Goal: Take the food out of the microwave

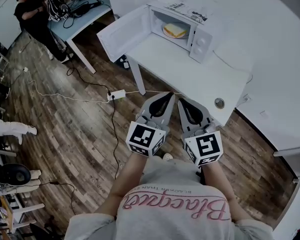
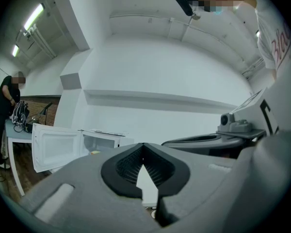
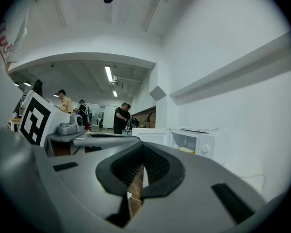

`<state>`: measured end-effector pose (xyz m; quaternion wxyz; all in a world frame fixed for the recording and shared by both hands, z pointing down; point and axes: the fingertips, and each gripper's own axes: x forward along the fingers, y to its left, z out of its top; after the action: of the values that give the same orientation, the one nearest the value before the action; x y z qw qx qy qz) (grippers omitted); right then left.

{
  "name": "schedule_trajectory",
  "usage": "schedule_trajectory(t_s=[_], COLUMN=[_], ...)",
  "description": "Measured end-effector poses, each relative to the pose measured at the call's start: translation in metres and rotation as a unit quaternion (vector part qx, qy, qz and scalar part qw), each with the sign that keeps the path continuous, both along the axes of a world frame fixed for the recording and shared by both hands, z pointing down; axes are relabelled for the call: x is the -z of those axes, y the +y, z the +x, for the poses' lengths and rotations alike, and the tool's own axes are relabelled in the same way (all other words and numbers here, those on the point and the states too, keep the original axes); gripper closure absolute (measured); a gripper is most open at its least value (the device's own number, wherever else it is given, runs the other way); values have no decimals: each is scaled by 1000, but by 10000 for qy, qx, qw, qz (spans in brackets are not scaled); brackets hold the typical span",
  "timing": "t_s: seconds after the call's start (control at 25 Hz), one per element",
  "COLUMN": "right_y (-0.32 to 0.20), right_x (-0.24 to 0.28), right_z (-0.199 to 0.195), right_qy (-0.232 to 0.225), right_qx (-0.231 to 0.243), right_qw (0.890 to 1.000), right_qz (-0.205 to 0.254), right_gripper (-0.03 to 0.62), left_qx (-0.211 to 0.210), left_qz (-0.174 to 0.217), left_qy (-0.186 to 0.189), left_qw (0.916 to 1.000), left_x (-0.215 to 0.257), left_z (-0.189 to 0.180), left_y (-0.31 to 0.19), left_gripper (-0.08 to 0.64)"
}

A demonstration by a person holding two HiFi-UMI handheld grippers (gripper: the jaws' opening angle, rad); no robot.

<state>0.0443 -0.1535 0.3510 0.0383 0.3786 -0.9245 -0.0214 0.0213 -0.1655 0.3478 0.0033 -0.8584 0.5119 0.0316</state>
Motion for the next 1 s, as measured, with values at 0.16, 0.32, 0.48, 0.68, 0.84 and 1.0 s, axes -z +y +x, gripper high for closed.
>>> schedule_trajectory(t_s=[0.16, 0.32, 0.48, 0.68, 0.84, 1.0], right_y=[-8, -17, -31, -56, -81, -116], right_x=[0, -5, -3, -6, -5, -7], right_z=[6, 9, 7, 5, 0, -2], right_qy=[-97, -157, -156, -113, -101, -112], right_qx=[-8, -14, -9, 10, -9, -114], right_qw=[9999, 9998, 9998, 9998, 9999, 9998], right_qz=[-37, -81, -83, -134, -95, -135], right_gripper=[583, 583, 583, 583, 583, 583], left_qx=[0, 54, 70, 73, 34, -32], left_qz=[-15, -46, -39, -29, -42, -68], left_qy=[-63, -64, -55, -60, -33, -32], left_qw=[10000, 10000, 10000, 10000, 10000, 10000], left_x=[0, -5, -4, -5, -5, -6], left_z=[5, 3, 1, -3, -8, -11], left_y=[-7, -15, -29, -56, -84, -119], left_gripper=[557, 557, 557, 557, 557, 557])
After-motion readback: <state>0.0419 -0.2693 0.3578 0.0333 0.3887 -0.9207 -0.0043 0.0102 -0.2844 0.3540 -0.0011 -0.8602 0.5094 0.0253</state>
